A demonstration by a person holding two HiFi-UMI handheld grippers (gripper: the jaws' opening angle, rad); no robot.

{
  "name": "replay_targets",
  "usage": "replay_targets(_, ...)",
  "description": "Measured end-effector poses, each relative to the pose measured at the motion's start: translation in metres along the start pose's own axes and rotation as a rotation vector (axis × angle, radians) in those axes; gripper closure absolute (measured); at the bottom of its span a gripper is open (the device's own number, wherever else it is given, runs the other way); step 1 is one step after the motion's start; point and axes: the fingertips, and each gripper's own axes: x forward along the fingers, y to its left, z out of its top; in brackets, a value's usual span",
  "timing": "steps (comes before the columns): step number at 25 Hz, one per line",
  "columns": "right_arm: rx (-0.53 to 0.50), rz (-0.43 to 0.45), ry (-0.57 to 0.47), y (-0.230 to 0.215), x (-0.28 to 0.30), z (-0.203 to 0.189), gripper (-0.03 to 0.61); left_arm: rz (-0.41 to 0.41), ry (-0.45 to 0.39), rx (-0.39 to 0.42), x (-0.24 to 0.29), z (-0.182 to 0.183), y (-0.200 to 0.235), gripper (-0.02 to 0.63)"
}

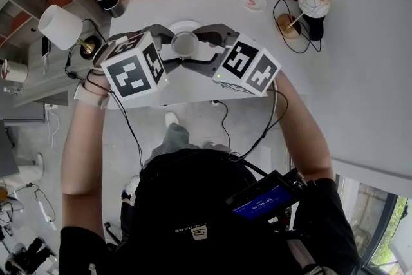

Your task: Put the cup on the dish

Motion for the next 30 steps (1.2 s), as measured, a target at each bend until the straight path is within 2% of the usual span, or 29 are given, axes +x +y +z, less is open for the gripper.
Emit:
replay_targets(10,0.050,-0.003,0.027,-0.041,0.056,0.015,0.336,-0.036,-0.013,0.014,0.008,-0.049,0.053,0.451)
replay_targets(22,0.084,-0.058,0.049,-0.093,0.103,0.035,0.335,-0.065,-0.044,0.073,0.010,-0.086,0.115,0.450)
replay_targets(30,0.100,-0.069,0.074,-0.105,0.124,0.042,0.335,-0.083,-0.063,0.071,0.011,-0.105,0.131,0.450)
